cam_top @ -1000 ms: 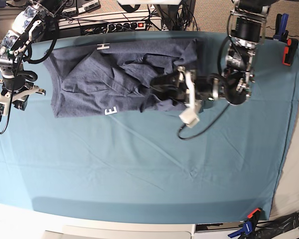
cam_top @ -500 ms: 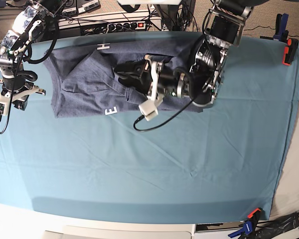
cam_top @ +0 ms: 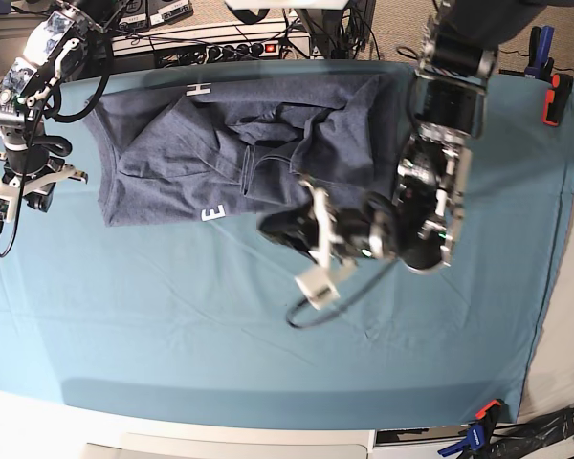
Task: Fold the T-shirt properly
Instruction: 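Release the folded end and lift the left gripper away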
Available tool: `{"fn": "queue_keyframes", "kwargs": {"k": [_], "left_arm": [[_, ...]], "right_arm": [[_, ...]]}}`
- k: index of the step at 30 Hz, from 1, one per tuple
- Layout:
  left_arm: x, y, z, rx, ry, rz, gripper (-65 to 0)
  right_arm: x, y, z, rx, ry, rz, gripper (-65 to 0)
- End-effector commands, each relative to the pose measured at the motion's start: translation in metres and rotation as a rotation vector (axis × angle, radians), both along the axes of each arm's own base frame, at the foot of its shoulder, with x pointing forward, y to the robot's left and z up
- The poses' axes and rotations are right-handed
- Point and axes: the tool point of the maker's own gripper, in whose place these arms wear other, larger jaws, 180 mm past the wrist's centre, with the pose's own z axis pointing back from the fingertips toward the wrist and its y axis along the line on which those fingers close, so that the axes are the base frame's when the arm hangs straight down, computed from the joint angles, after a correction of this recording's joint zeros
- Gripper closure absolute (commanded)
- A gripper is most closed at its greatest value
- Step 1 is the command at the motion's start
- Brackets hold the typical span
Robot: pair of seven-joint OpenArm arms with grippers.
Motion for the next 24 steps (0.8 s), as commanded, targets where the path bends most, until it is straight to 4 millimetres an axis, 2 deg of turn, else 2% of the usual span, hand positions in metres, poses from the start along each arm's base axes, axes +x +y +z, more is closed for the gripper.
{"fn": "queue_keyframes", "kwargs": {"k": [1,7,9,12,15,18,21,24], "left_arm": [[0.013,0.011,0.016,-0.020,-0.052,0.028,0.0],[0.037,0.098,-0.020,0.176,0.008,0.275,0.0],[0.036,0.124,-0.034,0.226,0.054,0.348,0.0],[0.025,0.149,-0.051,0.258,0.119,0.415,0.0],[0.010,0.160,-0.068,0.270,0.179,0.449,0.0],[-0.005,0.158,-0.079,0.256,0.231,0.452,0.0],[-0.013,0.151,-0.079,0.225,0.244,0.437,0.0],[-0.013,0.147,-0.068,0.220,0.201,0.425,0.0]], "right_arm": [[0.005,-0.003,0.016,-0.027,-0.049,0.006,-9.5],[0.005,-0.003,0.016,-0.027,-0.049,0.006,-9.5],[0.005,-0.003,0.016,-0.027,-0.050,0.006,-9.5],[0.005,-0.003,0.016,-0.027,-0.050,0.006,-9.5],[0.005,-0.003,0.016,-0.027,-0.050,0.006,-9.5],[0.005,-0.003,0.016,-0.027,-0.050,0.006,-9.5],[0.005,-0.003,0.016,-0.027,-0.050,0.006,-9.5],[0.005,-0.003,0.016,-0.027,-0.050,0.006,-9.5]]}}
